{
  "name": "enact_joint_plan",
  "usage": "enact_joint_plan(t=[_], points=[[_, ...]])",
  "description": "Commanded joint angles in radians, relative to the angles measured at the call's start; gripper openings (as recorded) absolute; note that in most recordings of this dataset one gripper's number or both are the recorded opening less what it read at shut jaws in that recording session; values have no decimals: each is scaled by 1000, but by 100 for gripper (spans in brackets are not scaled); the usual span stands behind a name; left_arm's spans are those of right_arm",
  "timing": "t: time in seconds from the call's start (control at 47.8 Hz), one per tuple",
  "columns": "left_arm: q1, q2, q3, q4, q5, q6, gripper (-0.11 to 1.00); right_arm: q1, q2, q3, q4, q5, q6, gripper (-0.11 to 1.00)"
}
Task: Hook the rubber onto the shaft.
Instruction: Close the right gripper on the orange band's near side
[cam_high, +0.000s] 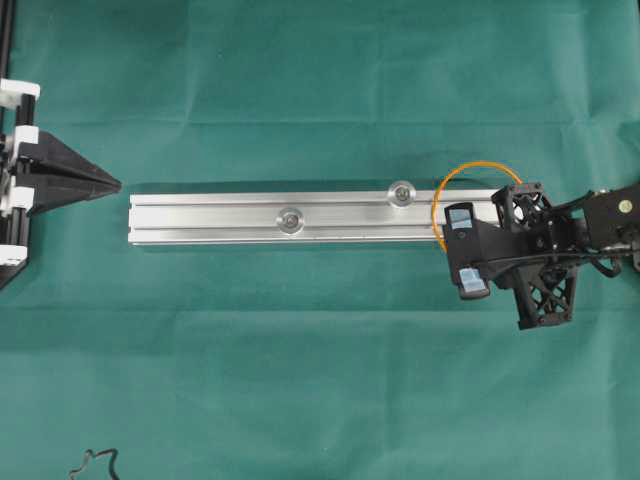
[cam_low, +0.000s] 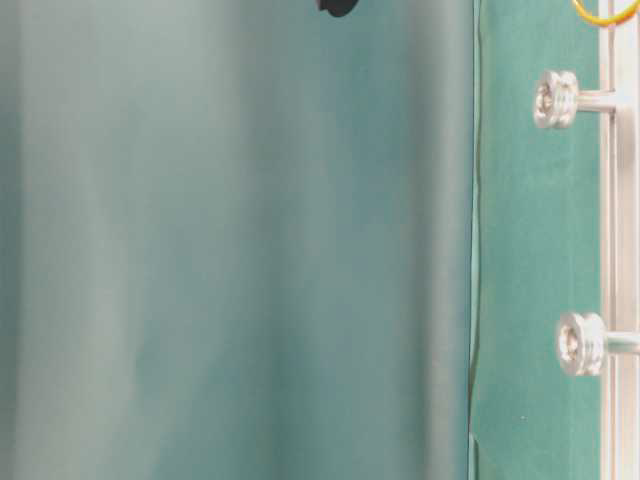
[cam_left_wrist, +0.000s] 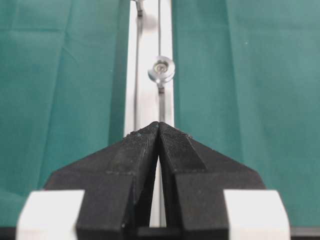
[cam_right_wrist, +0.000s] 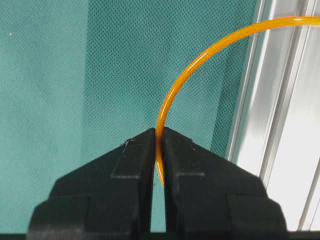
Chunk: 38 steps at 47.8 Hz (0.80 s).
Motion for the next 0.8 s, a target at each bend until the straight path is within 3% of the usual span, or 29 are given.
enact_joint_plan(t=[0.0,0.775], points=[[0,6,-29,3,-5,0,0,3,-34,-34,-2,26,2,6],[-2,6,-29,3,-5,0,0,3,-137,-224,-38,334,2,6]])
